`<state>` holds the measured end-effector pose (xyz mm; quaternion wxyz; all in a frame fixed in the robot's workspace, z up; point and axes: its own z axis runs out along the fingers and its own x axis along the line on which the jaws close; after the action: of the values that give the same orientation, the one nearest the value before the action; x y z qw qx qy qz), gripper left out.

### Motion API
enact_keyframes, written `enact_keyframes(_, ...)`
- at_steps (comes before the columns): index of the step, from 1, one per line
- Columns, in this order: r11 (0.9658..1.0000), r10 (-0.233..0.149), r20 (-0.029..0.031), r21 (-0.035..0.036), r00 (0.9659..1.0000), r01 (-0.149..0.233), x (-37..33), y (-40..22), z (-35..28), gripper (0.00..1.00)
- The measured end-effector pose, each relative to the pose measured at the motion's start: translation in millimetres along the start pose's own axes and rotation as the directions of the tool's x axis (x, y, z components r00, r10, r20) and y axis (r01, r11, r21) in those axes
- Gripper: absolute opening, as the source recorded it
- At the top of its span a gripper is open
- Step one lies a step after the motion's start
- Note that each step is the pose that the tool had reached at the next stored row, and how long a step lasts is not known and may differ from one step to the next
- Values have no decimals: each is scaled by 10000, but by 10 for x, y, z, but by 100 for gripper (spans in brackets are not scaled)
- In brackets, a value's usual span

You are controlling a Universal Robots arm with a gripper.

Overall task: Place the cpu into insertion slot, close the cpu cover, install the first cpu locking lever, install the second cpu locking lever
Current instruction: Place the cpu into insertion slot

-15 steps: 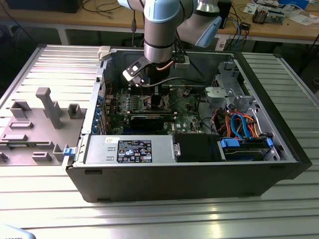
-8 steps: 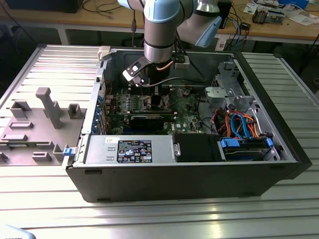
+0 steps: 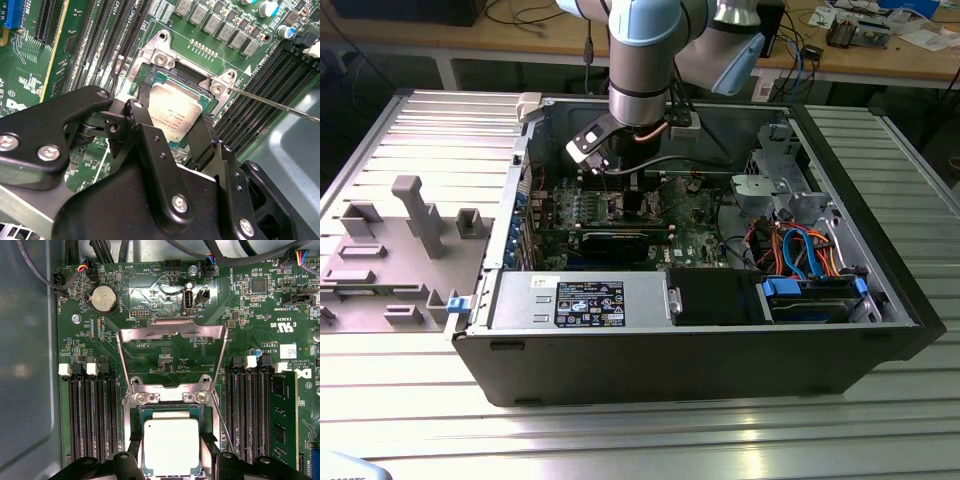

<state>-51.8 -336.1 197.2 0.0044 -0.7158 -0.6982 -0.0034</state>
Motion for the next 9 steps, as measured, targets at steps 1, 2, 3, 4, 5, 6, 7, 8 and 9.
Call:
enact_keyframes(1, 10000, 0, 1, 0, 10000, 0, 0, 0, 0, 54)
enact_keyframes(2, 10000, 0, 2, 1, 10000, 0, 0, 0, 0, 54)
enact_keyframes(3, 10000, 0, 2, 1, 10000, 0, 0, 0, 0, 54)
enact_keyframes(4, 10000, 0, 4, 0, 10000, 0, 0, 0, 0, 54)
enact_keyframes(5, 10000, 1, 4, 0, 10000, -1, 0, 0, 0, 54)
enact_keyframes(6, 10000, 1, -3, -2, 10000, -1, 1, 0, 2, 56)
enact_keyframes(7, 10000, 1, -2, -3, 10000, -1, 1, 0, 2, 56)
enact_keyframes(8, 10000, 1, 1, -3, 10000, -1, 1, 0, 2, 62)
enact_keyframes(9, 10000, 1, 4, -1, 10000, -1, 0, 0, 0, 62)
